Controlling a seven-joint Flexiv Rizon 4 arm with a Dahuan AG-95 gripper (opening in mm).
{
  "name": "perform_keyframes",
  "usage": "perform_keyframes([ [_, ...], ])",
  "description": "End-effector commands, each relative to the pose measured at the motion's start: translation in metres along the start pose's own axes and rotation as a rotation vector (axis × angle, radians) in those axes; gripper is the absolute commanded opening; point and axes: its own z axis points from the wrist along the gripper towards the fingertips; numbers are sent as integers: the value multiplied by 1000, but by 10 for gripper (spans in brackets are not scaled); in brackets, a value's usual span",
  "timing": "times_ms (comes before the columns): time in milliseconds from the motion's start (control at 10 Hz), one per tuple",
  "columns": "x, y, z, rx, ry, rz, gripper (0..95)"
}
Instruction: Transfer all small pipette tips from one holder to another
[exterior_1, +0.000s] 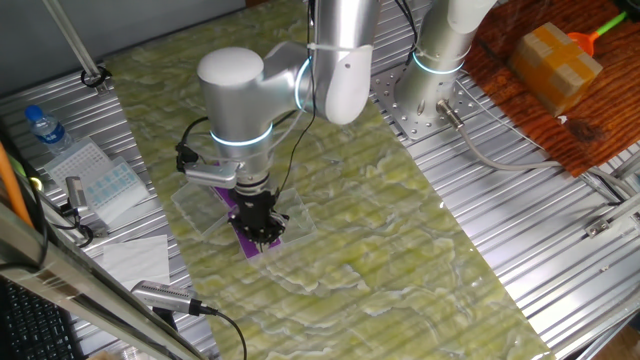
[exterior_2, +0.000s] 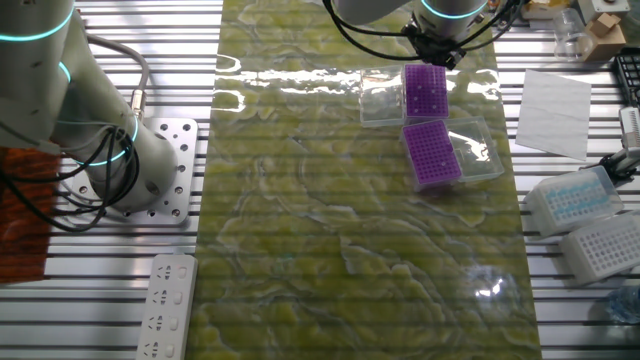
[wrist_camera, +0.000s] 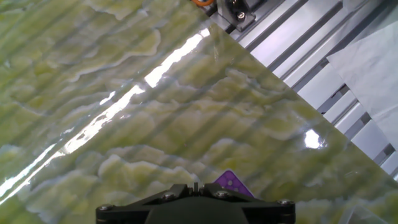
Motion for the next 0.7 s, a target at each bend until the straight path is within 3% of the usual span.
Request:
perform_keyframes([
  [100,1,0,0,2,1,-3,0],
  [300,2,-2,-3,0,12,-29,0],
  [400,6,-8,-10,19,48,-74,0],
  [500,13,-20,-23,48,118,-136,0],
  [600,16,-23,-28,50,137,-146,0],
  [700,28,-37,-44,84,234,-192,190],
])
